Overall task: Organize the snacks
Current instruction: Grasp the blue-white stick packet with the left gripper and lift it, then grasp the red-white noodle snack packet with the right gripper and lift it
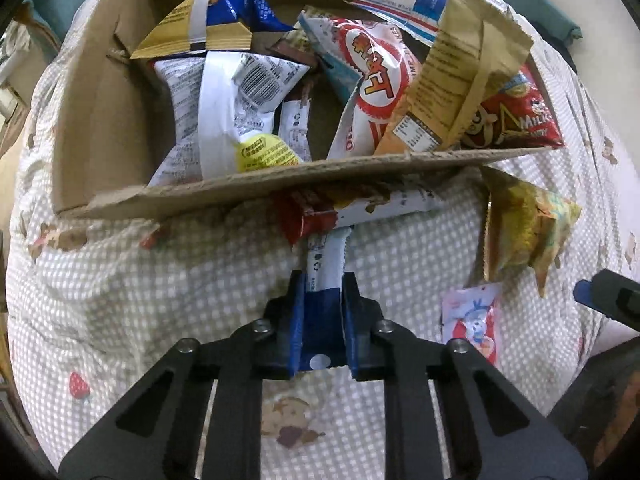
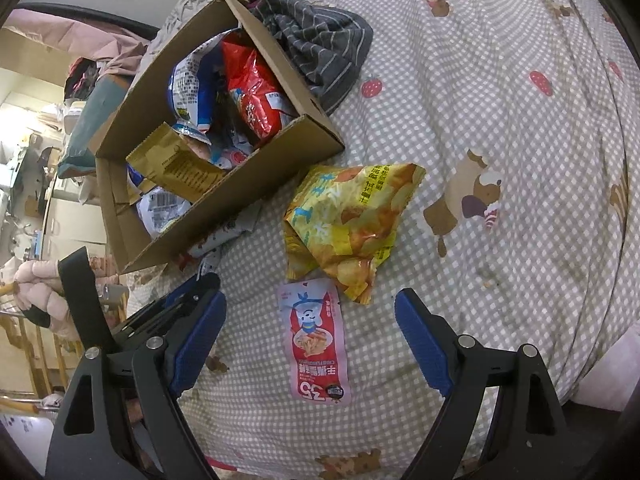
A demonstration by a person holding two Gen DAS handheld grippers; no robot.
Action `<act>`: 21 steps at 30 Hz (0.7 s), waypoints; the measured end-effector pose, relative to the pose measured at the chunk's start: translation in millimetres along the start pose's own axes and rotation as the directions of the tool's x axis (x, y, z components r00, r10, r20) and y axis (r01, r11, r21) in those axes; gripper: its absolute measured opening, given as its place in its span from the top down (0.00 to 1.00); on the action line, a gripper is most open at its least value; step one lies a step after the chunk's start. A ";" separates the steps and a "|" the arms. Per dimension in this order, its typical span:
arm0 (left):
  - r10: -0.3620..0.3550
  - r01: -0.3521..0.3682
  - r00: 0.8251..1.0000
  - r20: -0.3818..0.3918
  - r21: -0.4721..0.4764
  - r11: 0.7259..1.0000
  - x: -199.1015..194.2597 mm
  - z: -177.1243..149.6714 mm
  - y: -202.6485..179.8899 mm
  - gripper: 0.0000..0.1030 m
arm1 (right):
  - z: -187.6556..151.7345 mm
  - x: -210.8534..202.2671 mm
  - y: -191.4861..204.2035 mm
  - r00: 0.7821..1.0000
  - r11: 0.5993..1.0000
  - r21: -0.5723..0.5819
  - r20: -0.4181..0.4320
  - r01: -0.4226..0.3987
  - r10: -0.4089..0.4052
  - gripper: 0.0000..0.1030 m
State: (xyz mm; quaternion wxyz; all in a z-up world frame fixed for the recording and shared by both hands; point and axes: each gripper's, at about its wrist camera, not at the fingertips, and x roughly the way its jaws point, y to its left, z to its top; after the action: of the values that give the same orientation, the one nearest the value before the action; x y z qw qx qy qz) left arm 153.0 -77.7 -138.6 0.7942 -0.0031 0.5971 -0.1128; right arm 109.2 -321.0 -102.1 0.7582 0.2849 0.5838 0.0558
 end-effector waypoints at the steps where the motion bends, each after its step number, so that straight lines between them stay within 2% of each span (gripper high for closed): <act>1: 0.003 -0.003 1.000 0.000 -0.005 1.000 -2.6 -0.7 -0.1 0.86 | -0.2 -0.1 1.0 1.000 1.000 -0.004 0.000 0.000 0.000 0.14; 7: 0.018 -0.019 1.000 -0.022 -0.044 0.999 -21.4 -18.3 7.7 0.86 | -2.5 0.7 6.6 1.000 0.999 -0.033 -0.003 0.009 -0.009 0.14; 12: 0.004 -0.006 1.000 -0.021 -0.064 0.998 -45.6 -39.6 13.4 0.86 | -6.2 0.7 10.8 1.000 0.999 -0.047 -0.012 -0.004 0.004 0.14; 16: -0.004 0.005 1.000 0.012 -0.083 0.997 -74.1 -56.1 23.5 0.86 | -9.7 7.6 12.9 0.999 0.999 -0.051 -0.045 -0.014 0.012 0.14; 21: 0.029 -0.017 0.996 0.082 -0.141 0.990 -102.0 -67.6 43.4 0.86 | -17.1 30.4 14.9 0.991 0.999 -0.041 -0.136 -0.009 0.003 0.14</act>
State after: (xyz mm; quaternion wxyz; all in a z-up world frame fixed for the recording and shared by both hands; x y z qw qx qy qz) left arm 69.8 -8.0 -67.4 0.8175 -0.0568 0.5699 -0.0611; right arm 106.7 -289.7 -123.3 0.7222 0.2662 0.6321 0.0896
